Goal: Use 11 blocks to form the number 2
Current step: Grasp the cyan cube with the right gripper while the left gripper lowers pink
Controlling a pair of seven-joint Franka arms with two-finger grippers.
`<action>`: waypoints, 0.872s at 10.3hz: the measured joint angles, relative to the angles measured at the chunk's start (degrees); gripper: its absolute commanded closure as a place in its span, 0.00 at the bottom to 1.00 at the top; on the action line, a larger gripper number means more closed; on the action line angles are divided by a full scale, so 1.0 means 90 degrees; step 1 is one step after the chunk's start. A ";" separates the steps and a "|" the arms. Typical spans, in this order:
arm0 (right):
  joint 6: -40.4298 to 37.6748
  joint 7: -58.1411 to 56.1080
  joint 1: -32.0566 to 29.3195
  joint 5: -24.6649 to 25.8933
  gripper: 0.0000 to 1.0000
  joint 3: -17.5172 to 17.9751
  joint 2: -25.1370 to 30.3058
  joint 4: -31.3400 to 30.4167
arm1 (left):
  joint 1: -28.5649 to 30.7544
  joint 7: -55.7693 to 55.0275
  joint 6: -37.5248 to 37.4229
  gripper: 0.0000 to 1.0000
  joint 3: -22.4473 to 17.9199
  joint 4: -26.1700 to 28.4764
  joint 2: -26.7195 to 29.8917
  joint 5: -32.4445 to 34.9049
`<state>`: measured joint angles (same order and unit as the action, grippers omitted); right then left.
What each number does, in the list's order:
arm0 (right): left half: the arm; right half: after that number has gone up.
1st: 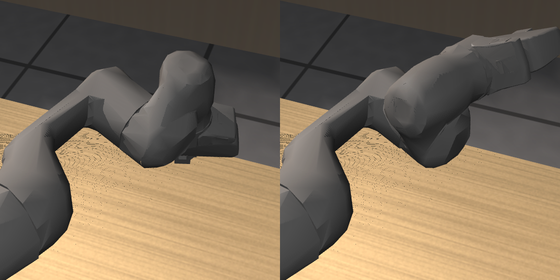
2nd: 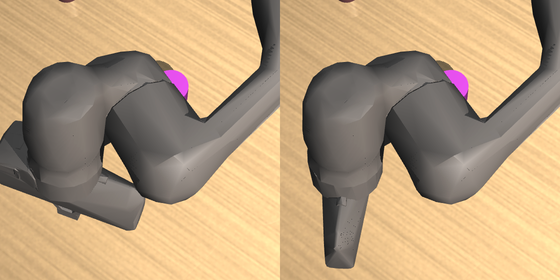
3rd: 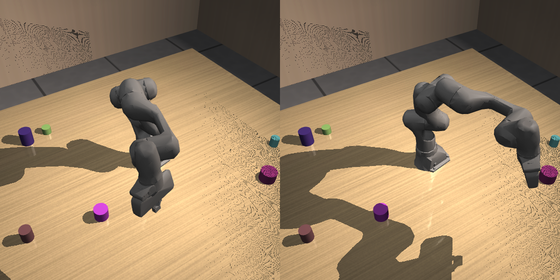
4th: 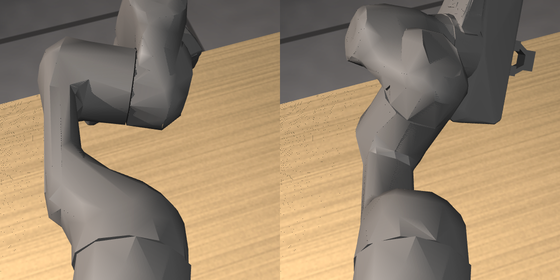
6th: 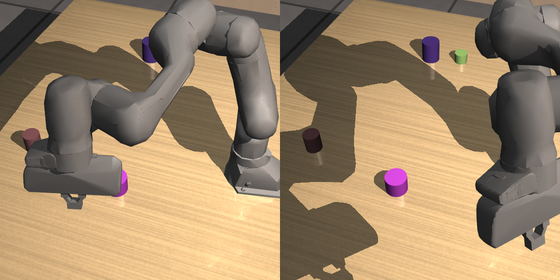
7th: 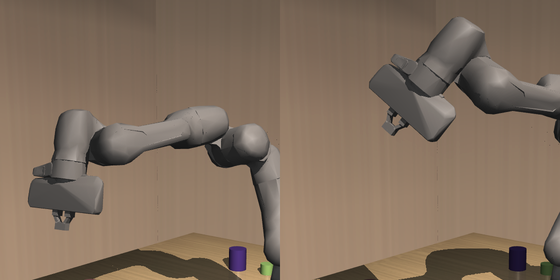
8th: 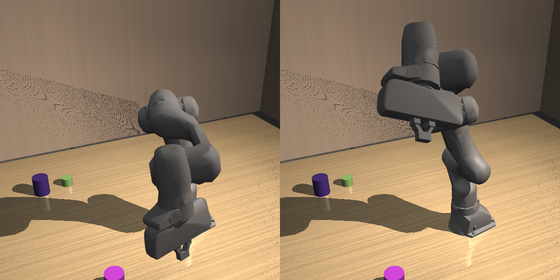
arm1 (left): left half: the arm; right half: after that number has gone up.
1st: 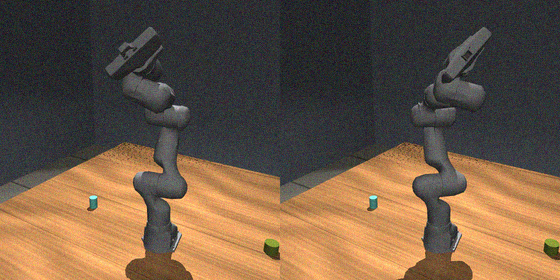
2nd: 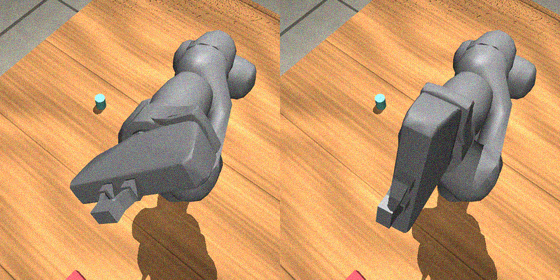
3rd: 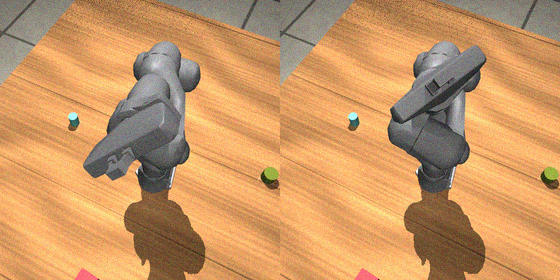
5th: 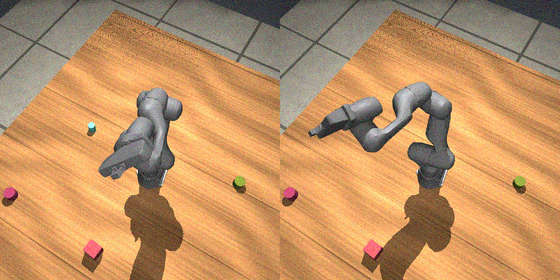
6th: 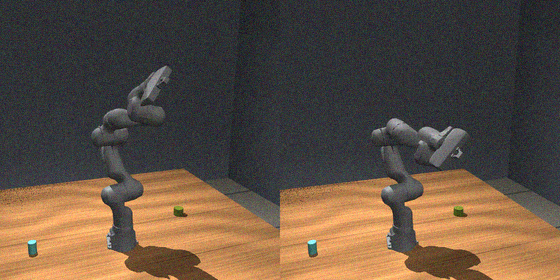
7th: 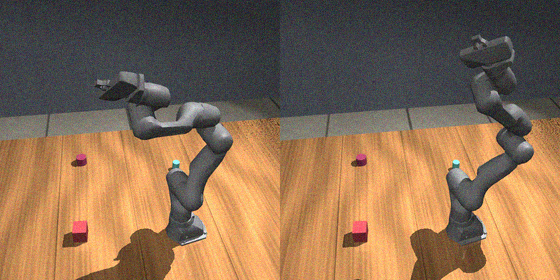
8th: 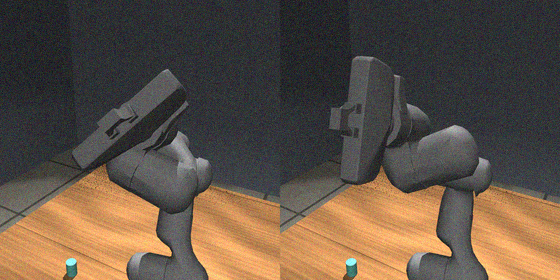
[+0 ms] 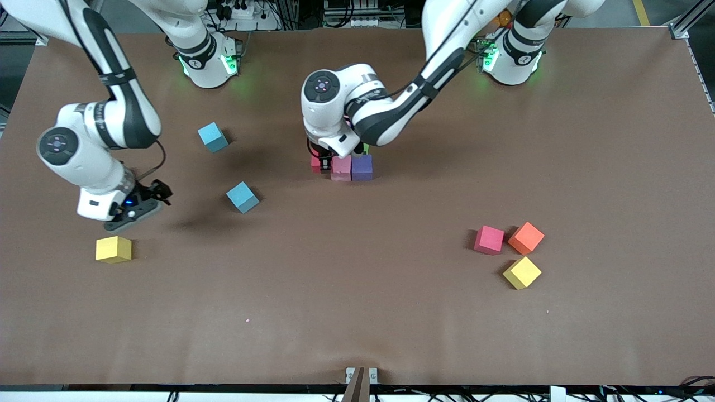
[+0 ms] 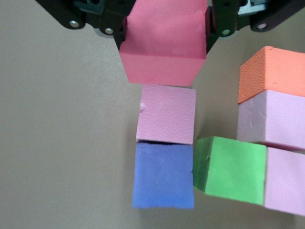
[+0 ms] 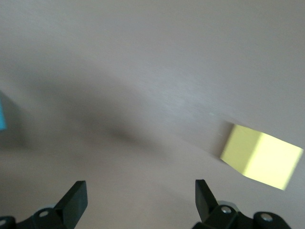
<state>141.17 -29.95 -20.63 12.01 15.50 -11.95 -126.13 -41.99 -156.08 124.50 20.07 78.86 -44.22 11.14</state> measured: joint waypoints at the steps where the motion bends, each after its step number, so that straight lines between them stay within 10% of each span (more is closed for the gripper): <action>1: 0.0125 -0.0174 -0.0144 -0.0006 0.00 -0.0013 -0.0026 -0.0025 | -0.0182 -0.0010 0.0092 0.64 -0.0117 -0.0087 -0.0084 -0.0002; 9: 0.0172 -0.0204 0.1297 -0.0068 0.00 0.0134 -0.0394 -0.0108 | -0.0343 -0.0009 0.0193 0.61 -0.0181 -0.0166 -0.0534 -0.0003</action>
<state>142.71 -31.78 -8.96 11.40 16.70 -15.49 -127.10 -45.09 -156.16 126.24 18.44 77.36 -49.02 11.11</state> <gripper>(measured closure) 0.000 0.388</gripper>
